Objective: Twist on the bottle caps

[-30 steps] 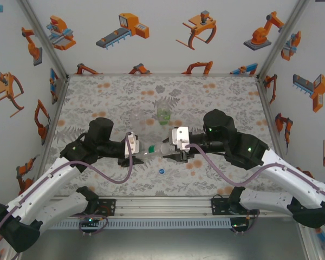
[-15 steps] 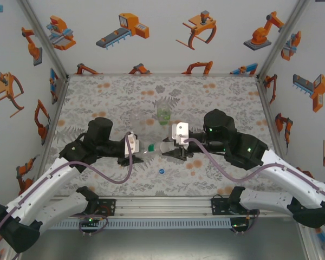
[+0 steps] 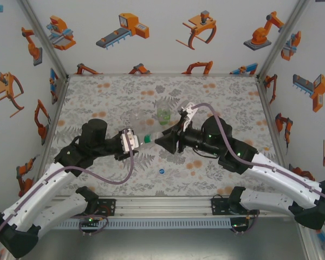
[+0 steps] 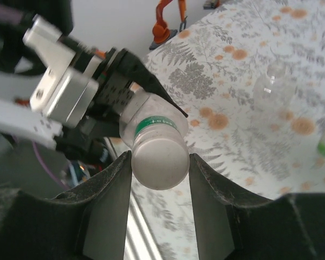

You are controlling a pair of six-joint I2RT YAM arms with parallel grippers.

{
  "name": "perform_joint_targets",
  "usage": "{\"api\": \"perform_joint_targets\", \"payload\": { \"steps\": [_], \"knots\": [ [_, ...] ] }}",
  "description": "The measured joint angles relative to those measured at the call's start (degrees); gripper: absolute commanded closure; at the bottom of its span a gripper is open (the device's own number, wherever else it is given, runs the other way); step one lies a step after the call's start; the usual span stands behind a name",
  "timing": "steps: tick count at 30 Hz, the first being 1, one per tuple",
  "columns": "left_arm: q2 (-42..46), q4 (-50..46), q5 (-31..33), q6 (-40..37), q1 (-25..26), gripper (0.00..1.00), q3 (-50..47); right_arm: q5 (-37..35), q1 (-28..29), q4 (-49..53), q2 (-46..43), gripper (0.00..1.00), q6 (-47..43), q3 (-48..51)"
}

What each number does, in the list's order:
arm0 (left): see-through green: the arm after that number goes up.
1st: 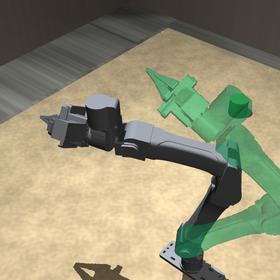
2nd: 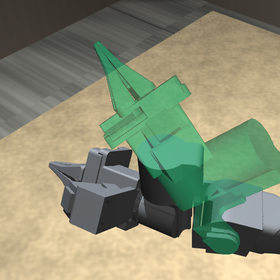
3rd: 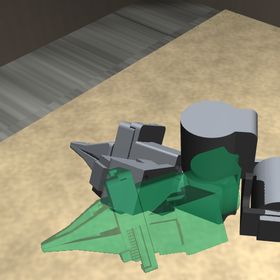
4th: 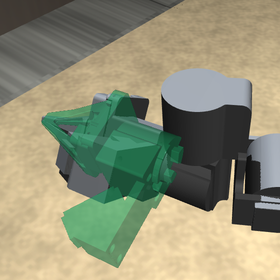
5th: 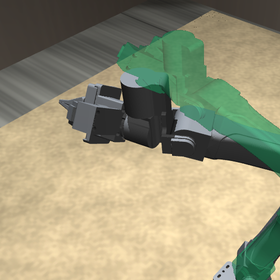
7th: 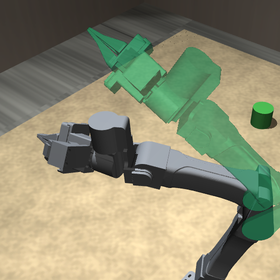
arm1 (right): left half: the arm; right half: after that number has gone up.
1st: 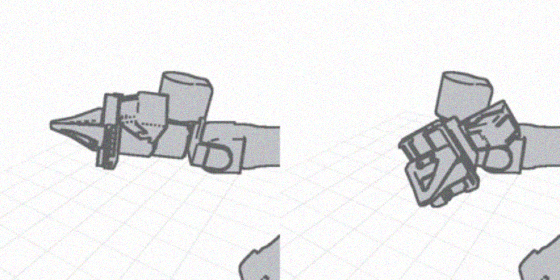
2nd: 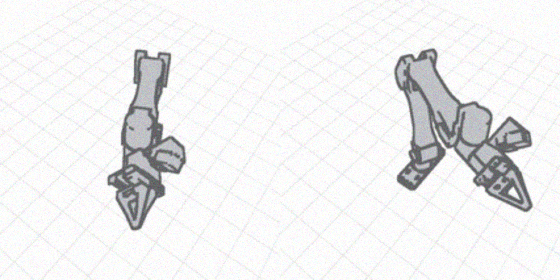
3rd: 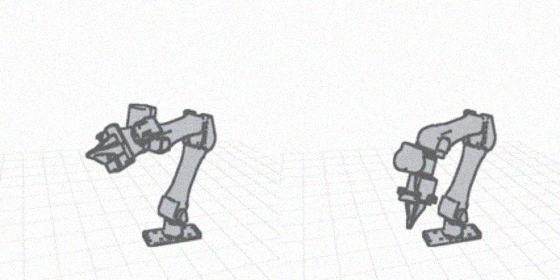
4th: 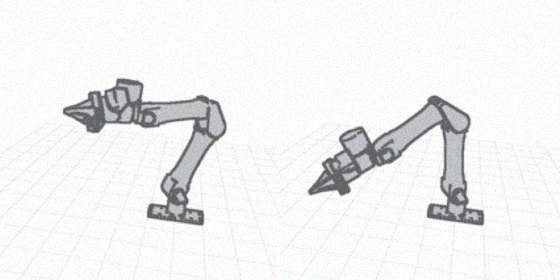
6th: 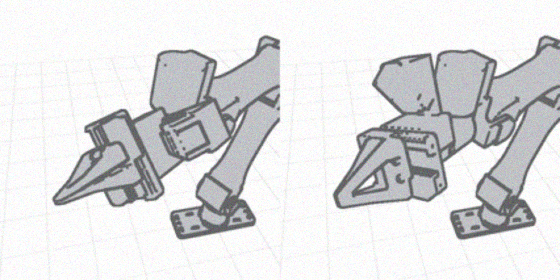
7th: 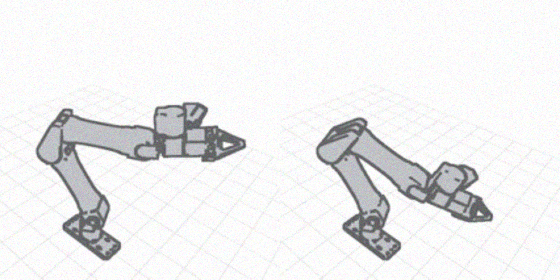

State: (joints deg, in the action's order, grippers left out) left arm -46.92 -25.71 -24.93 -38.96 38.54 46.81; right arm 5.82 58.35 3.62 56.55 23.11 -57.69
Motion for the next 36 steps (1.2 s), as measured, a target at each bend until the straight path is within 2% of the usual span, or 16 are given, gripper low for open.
{"api": "perform_joint_targets", "payload": {
  "steps": [6,12,15,18,22,26,32,36],
  "knots": [
    [0.02,0.87,3.50,1.29,0.00,1.00,-0.11,-6.80,-0.02,0.44,1.88,1.00,17.38,-0.74],
    [0.02,0.87,4.17,1.51,0.00,1.00,-0.22,-9.81,-0.02,2.21,2.67,0.99,28.09,-1.36],
    [0.00,0.79,4.46,1.77,0.00,1.00,-0.46,-10.32,-0.02,2.69,3.13,0.91,30.45,-1.49],
    [0.00,0.81,4.55,1.88,0.00,1.00,-0.48,-10.67,-0.02,3.13,3.32,0.77,31.36,-1.81],
    [0.00,1.01,4.42,1.95,0.00,1.00,-0.48,-10.93,-0.02,3.65,3.19,0.59,30.23,-2.29],
    [-0.07,2.49,3.56,1.86,0.26,1.00,-0.48,-11.43,0.44,4.50,2.01,0.51,26.05,-3.10],
    [-0.39,2.29,0.37,1.38,0.44,1.00,-0.48,-13.86,0.20,4.57,-2.99,0.49,12.63,-3.78],
    [-1.09,1.70,-2.27,0.83,0.44,1.00,-0.48,-10.69,0.20,3.80,-5.73,0.49,0.81,-3.80]
  ]
}}
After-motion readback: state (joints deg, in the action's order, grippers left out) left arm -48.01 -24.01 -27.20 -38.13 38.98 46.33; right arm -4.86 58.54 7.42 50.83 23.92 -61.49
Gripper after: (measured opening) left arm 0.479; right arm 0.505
